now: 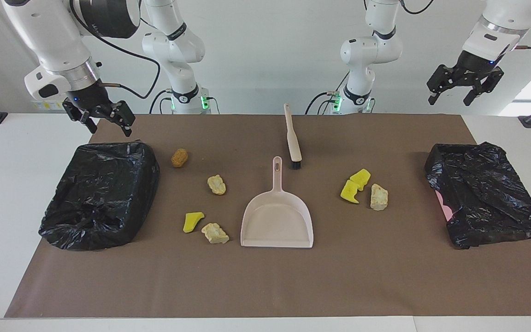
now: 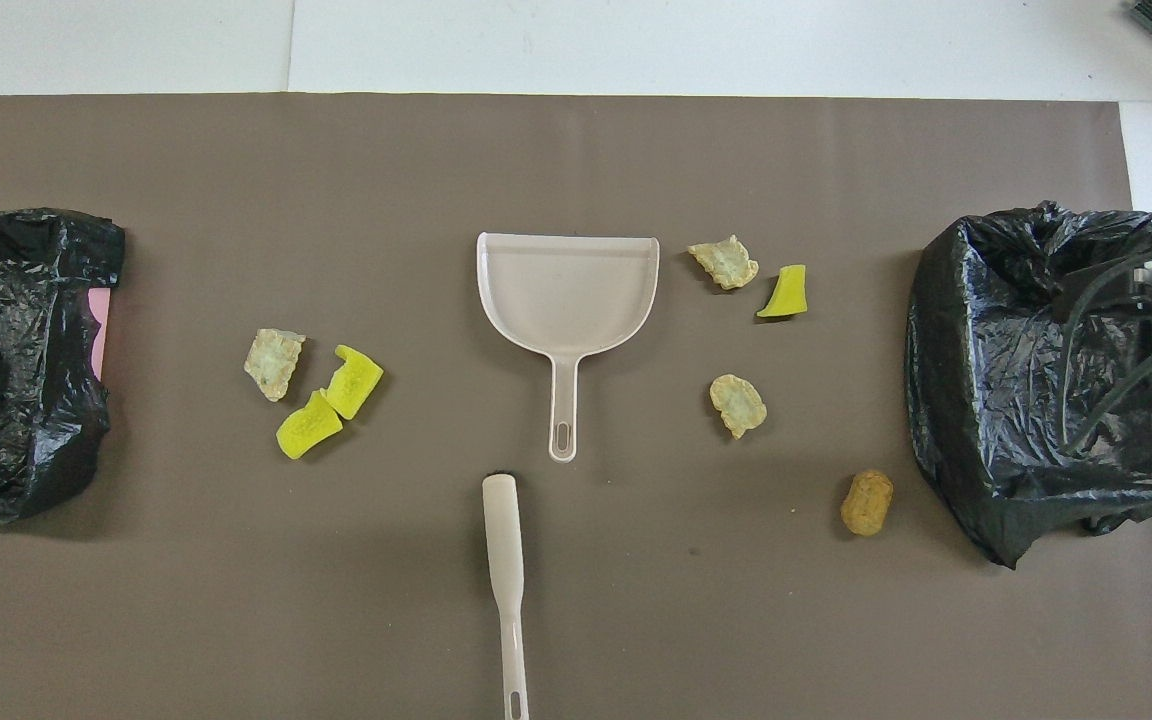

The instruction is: Sweep and dump trash in bin

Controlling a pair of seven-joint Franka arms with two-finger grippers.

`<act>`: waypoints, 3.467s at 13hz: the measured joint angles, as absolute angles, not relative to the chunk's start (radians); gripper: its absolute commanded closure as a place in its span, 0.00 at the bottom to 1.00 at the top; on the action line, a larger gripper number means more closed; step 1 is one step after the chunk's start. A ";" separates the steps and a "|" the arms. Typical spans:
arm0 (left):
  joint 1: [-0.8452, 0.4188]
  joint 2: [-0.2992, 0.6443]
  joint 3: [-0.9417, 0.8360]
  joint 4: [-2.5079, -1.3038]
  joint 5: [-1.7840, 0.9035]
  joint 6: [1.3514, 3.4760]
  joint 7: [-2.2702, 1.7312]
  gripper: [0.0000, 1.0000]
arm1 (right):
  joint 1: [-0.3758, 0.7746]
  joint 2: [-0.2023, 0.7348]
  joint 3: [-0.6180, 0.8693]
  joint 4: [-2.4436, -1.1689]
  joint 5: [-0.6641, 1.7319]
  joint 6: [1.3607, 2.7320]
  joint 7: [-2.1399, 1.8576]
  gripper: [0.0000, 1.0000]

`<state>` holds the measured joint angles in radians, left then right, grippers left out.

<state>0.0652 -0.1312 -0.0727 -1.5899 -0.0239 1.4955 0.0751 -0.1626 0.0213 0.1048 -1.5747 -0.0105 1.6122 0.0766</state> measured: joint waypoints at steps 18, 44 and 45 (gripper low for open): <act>0.065 -0.131 -0.073 -1.590 -0.024 1.495 0.075 0.00 | -0.159 0.021 0.109 -1.575 -0.010 1.586 0.077 0.00; 0.065 -0.131 -0.073 -1.590 -0.024 1.495 0.075 0.00 | -0.160 0.019 0.109 -1.574 -0.011 1.574 0.077 0.00; 0.065 -0.131 -0.073 -1.590 -0.024 1.495 0.075 0.00 | -0.160 0.019 0.109 -1.574 -0.011 1.574 0.077 0.00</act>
